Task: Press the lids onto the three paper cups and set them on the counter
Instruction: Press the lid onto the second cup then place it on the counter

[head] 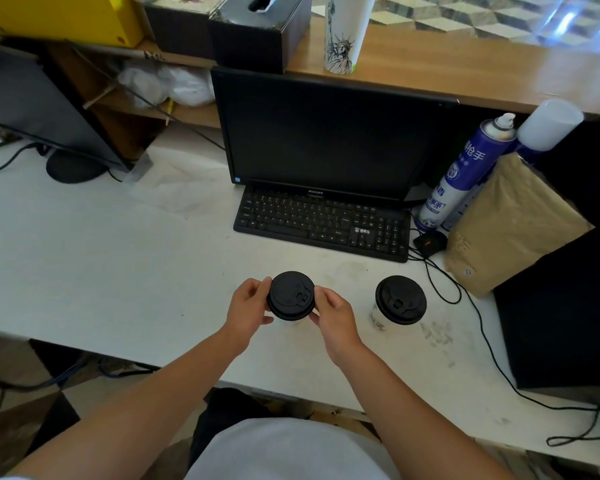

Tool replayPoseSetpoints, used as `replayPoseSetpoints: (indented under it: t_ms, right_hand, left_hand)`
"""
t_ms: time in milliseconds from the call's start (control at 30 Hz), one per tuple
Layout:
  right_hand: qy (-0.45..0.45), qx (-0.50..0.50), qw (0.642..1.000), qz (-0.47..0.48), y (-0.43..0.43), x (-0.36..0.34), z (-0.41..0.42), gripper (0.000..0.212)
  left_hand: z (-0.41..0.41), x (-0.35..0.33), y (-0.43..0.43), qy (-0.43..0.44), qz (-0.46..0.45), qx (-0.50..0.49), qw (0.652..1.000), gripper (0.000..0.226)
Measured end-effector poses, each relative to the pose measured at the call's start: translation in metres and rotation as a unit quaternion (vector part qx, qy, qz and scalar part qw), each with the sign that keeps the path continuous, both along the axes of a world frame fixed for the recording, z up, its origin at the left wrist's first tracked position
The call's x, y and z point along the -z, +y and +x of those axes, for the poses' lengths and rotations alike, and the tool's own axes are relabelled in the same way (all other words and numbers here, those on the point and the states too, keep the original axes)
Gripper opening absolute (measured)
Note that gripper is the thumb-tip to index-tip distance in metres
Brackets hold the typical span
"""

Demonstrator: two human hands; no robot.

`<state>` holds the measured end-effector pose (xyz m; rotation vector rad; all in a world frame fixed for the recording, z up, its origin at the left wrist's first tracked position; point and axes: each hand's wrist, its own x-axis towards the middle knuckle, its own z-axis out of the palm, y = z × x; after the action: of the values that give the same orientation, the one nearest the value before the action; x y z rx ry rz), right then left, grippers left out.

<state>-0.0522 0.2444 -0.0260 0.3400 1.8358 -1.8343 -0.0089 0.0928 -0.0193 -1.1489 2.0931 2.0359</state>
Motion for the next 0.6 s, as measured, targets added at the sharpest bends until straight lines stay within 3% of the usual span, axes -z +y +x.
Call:
replayPoseSetpoints:
  t_ms: [167, 367, 600]
  right_hand:
    - [0.015, -0.019, 0.997, 0.067, -0.006, 0.003, 0.001, 0.031]
    - [0.107, -0.045, 0.979, 0.169, -0.014, -0.003, 0.01, 0.038]
    - [0.131, -0.057, 0.976, 0.167, -0.014, -0.002, 0.013, 0.036]
  left_hand:
    - [0.001, 0.003, 0.0, -0.001, -0.035, 0.014, 0.999, 0.03]
    - [0.002, 0.002, -0.003, 0.028, -0.128, 0.079, 0.988, 0.025]
    - [0.001, 0.003, -0.011, 0.067, -0.169, 0.149, 0.972, 0.026]
